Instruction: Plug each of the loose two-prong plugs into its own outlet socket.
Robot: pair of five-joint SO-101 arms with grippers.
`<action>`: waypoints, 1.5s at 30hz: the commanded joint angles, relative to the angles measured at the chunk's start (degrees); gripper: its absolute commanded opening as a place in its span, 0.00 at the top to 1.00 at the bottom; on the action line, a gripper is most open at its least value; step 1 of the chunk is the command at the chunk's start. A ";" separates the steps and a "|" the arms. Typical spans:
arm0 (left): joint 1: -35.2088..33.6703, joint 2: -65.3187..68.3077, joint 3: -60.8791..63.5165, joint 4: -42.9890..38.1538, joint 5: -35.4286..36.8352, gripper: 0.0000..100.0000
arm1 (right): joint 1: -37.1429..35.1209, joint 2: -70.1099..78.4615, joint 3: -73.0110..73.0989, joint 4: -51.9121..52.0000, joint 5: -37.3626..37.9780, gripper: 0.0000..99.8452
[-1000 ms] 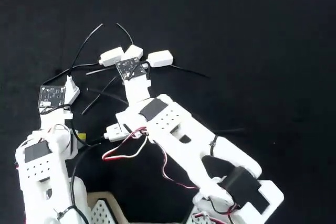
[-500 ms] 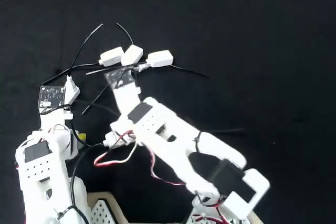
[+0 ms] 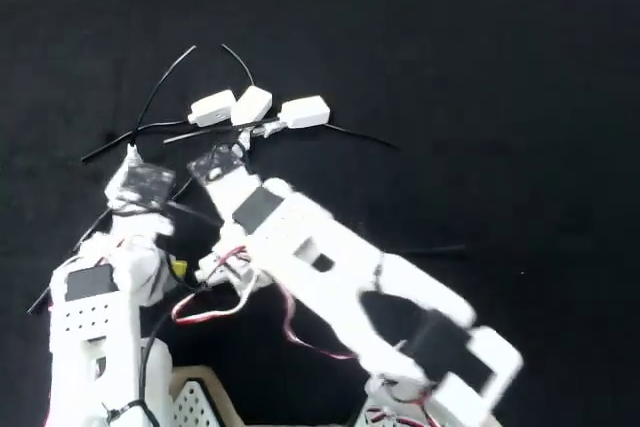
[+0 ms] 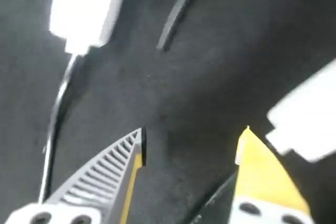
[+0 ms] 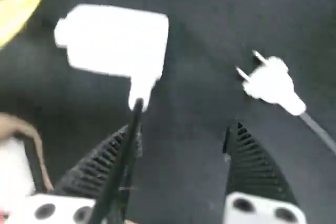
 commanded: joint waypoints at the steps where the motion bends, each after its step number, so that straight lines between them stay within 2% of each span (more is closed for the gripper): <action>1: 7.16 -0.70 -0.66 5.45 -7.47 0.71 | 9.41 -10.42 -6.46 9.93 10.02 0.77; 5: 12.35 -0.18 -4.00 7.03 -7.47 0.71 | 25.93 -16.92 -13.67 21.54 18.46 0.77; 8: 17.36 -0.18 -4.26 4.75 -7.30 0.71 | 37.54 -17.36 -16.75 22.51 20.66 0.77; 11: 22.99 -0.18 -3.47 1.93 -4.22 0.71 | 43.08 -15.69 -16.92 21.98 21.89 0.77; 20: 30.90 -0.70 -6.64 1.14 3.34 0.71 | 44.48 -10.51 -19.47 21.98 22.15 0.77; 29: 22.37 -0.70 -22.11 14.33 3.16 0.71 | 48.00 -9.89 -19.82 21.71 22.15 0.77; 31: 24.57 -0.70 -22.02 16.26 3.16 0.71 | 48.18 -9.80 -19.82 21.71 22.15 0.77; 34: 32.40 -0.70 -18.15 16.35 3.16 0.71 | 48.00 -9.54 -19.82 21.71 22.15 0.77; 36: 37.93 -0.26 -14.90 13.71 3.16 0.71 | 48.09 -9.54 -19.82 21.71 22.15 0.77; 38: 40.84 -0.09 -10.33 7.65 3.16 0.71 | 48.00 -9.54 -19.82 21.71 22.15 0.77; 41: 41.63 -0.09 -4.88 -0.35 3.16 0.71 | 47.91 -9.54 -19.74 21.71 22.15 0.77; 45: 42.15 0.79 -1.54 -5.63 3.43 0.71 | 47.91 -9.45 -19.74 21.36 22.15 0.77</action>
